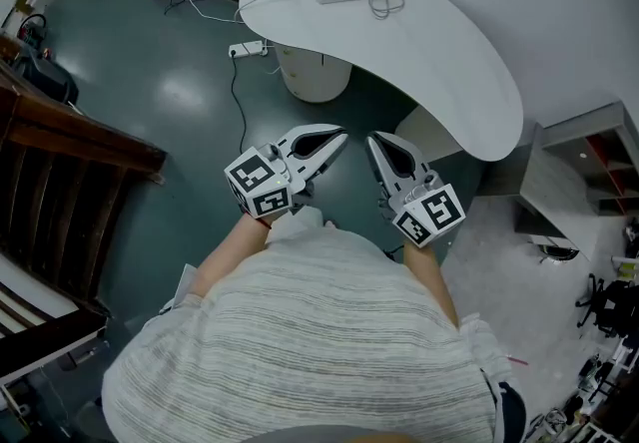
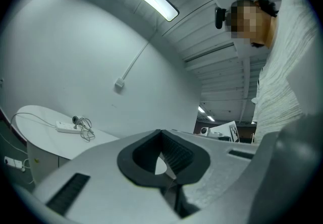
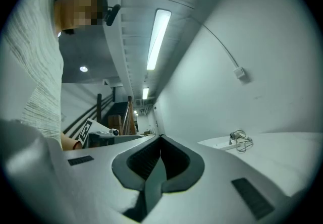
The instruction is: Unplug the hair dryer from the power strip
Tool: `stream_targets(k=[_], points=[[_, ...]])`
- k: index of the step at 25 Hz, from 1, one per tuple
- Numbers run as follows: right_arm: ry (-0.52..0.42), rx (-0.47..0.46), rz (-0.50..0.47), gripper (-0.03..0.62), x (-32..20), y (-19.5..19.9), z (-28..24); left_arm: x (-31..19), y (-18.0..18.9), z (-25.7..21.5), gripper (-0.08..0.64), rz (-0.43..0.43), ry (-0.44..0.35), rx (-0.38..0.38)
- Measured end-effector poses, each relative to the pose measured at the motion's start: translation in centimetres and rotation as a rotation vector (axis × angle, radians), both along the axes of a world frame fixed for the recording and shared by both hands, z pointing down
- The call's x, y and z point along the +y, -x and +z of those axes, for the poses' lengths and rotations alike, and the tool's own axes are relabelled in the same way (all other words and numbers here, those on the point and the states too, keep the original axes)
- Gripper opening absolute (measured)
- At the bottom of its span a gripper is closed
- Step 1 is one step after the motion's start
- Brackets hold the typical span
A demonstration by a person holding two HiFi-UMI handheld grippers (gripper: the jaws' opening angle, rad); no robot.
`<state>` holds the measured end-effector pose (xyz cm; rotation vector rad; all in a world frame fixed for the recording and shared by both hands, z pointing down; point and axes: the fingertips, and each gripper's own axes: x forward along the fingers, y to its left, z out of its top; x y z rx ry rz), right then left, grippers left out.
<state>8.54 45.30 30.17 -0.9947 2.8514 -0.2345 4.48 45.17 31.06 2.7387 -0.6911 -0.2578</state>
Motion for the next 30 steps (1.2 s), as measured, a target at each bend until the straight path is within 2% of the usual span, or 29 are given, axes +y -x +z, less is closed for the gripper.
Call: stream_targets(k=[5, 10, 22, 30], points=[[0.004, 0.058, 0.008, 0.026, -2.2, 1.0, 1.1, -2.2, 1.0, 0.5, 0.003, -0.009, 0.008, 0.005], [0.026, 0.058, 0.021, 0.025, -6.1, 2.4, 1.8, -6.3, 2.4, 1.3, 0.003, -0.001, 0.023, 0.017], [0.061, 0.042, 0.032, 0.025, -19.7, 7.9, 1.2, -20.5, 7.0, 0.8, 0.003, 0.033, 0.031, 0.047], [0.068, 0.055, 0.068, 0.025, -24.1, 10.4, 1.2, -24.9, 9.3, 1.0, 0.003, 0.070, 0.039, 0.058]])
